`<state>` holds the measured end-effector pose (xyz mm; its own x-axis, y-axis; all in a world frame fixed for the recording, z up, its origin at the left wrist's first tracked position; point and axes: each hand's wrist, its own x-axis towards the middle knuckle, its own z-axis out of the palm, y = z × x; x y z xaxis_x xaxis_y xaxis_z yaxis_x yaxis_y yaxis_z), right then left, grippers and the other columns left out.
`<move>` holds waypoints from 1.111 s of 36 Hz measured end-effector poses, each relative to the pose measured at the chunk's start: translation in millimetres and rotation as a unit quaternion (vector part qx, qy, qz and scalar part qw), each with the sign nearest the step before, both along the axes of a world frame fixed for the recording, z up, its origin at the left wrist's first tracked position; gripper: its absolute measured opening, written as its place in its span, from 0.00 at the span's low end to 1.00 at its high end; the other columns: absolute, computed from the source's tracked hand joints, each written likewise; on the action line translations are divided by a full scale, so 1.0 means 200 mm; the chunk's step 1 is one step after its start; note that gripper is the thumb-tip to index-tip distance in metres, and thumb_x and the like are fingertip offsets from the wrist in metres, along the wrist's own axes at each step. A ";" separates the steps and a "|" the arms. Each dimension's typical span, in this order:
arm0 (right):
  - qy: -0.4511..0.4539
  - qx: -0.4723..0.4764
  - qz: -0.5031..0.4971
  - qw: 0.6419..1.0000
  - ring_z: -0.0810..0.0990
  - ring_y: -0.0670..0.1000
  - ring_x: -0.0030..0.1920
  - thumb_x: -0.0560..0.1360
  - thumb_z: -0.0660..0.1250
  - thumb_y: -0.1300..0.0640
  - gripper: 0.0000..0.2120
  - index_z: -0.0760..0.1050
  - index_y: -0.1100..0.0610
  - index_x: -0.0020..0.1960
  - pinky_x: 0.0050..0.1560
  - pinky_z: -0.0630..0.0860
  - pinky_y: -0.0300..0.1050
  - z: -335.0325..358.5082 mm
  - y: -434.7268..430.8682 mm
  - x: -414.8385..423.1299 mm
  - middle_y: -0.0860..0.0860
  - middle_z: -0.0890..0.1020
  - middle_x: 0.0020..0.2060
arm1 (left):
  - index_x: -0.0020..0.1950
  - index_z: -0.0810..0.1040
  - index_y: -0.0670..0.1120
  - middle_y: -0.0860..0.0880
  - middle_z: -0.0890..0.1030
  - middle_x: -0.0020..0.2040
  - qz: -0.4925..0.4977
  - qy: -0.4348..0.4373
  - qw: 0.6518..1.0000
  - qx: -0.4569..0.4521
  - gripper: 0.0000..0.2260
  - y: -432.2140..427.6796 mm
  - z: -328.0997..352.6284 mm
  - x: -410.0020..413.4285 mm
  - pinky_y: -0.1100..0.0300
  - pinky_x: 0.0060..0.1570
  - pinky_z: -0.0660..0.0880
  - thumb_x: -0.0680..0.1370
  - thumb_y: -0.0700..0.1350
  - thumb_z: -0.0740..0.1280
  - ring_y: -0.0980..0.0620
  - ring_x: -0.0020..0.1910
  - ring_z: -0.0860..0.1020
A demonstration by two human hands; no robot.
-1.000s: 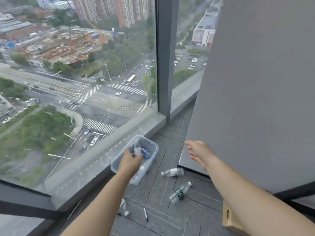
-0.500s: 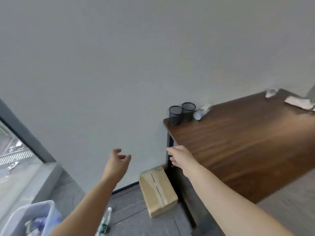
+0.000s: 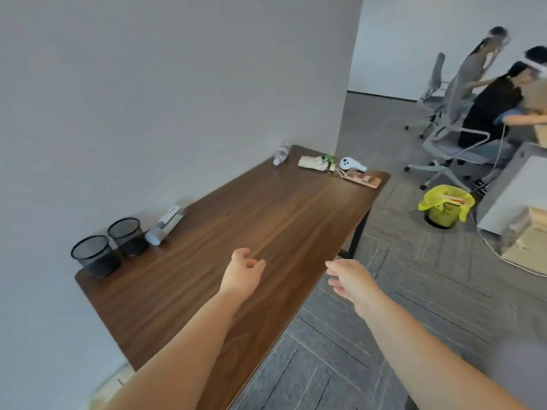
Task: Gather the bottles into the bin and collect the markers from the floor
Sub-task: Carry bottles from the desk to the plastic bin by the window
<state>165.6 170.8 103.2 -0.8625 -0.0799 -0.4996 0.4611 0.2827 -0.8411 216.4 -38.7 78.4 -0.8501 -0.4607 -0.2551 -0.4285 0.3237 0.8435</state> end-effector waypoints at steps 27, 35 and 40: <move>0.024 0.090 0.126 0.988 0.75 0.53 0.59 0.77 0.64 0.52 0.24 0.66 0.55 0.71 0.60 0.73 0.47 -0.15 -0.37 -2.48 0.53 0.75 0.60 | 0.71 0.64 0.49 0.53 0.76 0.59 0.136 -0.034 0.990 -0.016 0.23 -0.38 -0.19 -2.04 0.57 0.43 0.73 0.78 0.52 0.64 0.49 0.52 0.77; 0.139 0.200 0.322 0.915 0.70 0.55 0.68 0.75 0.65 0.51 0.31 0.59 0.54 0.75 0.63 0.71 0.48 -0.30 -0.78 -3.11 0.53 0.68 0.71 | 0.70 0.65 0.48 0.51 0.76 0.61 0.240 -0.071 0.967 -0.043 0.23 -0.50 -0.31 -2.32 0.60 0.40 0.70 0.78 0.51 0.65 0.52 0.53 0.74; 0.246 0.286 0.445 0.812 0.62 0.58 0.72 0.75 0.65 0.51 0.36 0.53 0.55 0.77 0.68 0.66 0.52 -0.43 -0.97 -3.53 0.54 0.60 0.74 | 0.69 0.66 0.49 0.52 0.76 0.59 0.337 -0.077 0.938 -0.034 0.22 -0.50 -0.36 -2.55 0.57 0.47 0.72 0.77 0.50 0.66 0.54 0.54 0.74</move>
